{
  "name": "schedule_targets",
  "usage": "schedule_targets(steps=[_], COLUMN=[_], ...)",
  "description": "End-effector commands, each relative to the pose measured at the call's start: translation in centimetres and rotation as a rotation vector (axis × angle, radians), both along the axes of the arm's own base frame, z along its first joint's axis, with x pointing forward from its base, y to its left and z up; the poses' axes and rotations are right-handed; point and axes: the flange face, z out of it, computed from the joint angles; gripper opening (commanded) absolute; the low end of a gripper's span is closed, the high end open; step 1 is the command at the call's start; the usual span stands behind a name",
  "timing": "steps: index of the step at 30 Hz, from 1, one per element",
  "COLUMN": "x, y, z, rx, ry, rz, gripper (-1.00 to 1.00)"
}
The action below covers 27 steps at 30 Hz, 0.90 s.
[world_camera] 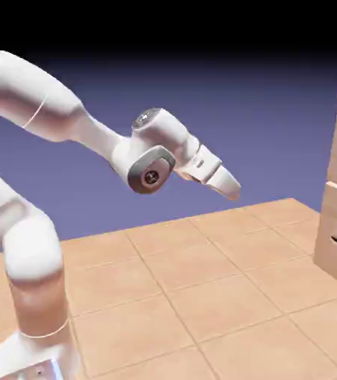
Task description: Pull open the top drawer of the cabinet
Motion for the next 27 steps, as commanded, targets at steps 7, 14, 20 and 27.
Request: schedule_targets(steps=[7, 14, 20, 27], x=[-1.4, -5.0, -7.9, -9.0], y=[4.4, 5.2, 2.8, -3.0], z=[11.2, 21.2, 27.9, 33.0], rx=[-0.207, -0.406, -0.56, -0.712], ry=[-0.247, -0.505, -0.713, -0.906], rz=[0.287, 0.469, 0.537, 0.525], gripper=[0.0, 0.0, 0.0, 0.0])
